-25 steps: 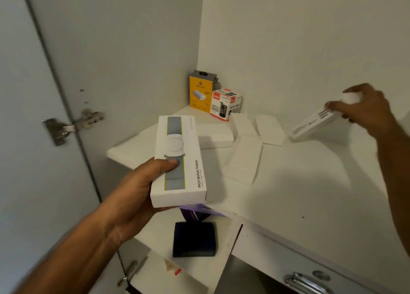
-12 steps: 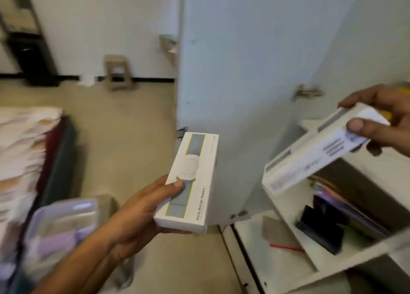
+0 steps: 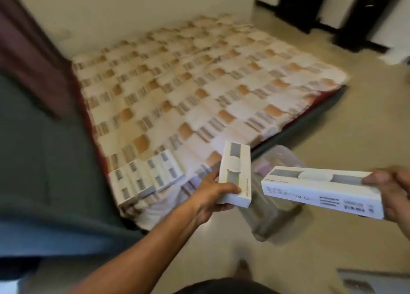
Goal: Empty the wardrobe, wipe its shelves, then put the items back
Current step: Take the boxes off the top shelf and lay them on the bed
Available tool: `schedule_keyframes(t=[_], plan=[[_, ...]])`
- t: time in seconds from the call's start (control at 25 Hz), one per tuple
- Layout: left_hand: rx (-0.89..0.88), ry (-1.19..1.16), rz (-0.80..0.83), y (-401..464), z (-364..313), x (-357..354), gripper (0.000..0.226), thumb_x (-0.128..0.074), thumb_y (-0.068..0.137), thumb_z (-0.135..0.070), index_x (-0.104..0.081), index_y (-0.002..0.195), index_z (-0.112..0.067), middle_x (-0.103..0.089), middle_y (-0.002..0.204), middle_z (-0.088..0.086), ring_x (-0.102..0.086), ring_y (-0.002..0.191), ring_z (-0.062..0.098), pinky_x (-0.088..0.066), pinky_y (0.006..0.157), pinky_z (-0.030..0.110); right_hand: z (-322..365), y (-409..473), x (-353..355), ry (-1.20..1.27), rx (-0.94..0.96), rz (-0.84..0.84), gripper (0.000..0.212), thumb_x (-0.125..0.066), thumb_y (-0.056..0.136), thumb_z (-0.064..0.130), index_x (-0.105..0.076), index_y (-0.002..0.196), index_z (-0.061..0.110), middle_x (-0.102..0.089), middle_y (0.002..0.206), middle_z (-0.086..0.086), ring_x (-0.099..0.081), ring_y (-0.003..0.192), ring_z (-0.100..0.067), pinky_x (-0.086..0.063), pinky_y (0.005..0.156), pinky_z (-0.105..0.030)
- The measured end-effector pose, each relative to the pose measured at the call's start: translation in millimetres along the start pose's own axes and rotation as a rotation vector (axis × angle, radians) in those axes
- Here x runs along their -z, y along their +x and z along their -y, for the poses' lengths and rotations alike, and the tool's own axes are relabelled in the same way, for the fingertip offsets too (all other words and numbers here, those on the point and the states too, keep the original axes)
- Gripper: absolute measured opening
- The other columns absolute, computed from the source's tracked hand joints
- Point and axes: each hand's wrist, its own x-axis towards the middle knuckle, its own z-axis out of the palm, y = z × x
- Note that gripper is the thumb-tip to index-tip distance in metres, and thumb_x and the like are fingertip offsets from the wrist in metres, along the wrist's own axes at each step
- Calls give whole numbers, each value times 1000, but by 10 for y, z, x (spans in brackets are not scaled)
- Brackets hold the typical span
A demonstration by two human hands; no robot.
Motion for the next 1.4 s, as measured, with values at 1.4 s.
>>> schedule_keyframes(t=[1.4], plan=[[581, -850, -757, 2856, 761, 3139, 46, -53, 103, -18, -43, 145, -1, -50, 148, 15, -53, 132, 31, -51, 90, 32, -1284, 1592, -6604, -191, -823, 652, 66, -78, 84, 10, -47, 142, 13, -60, 124, -20, -64, 82, -29, -55, 59, -30]])
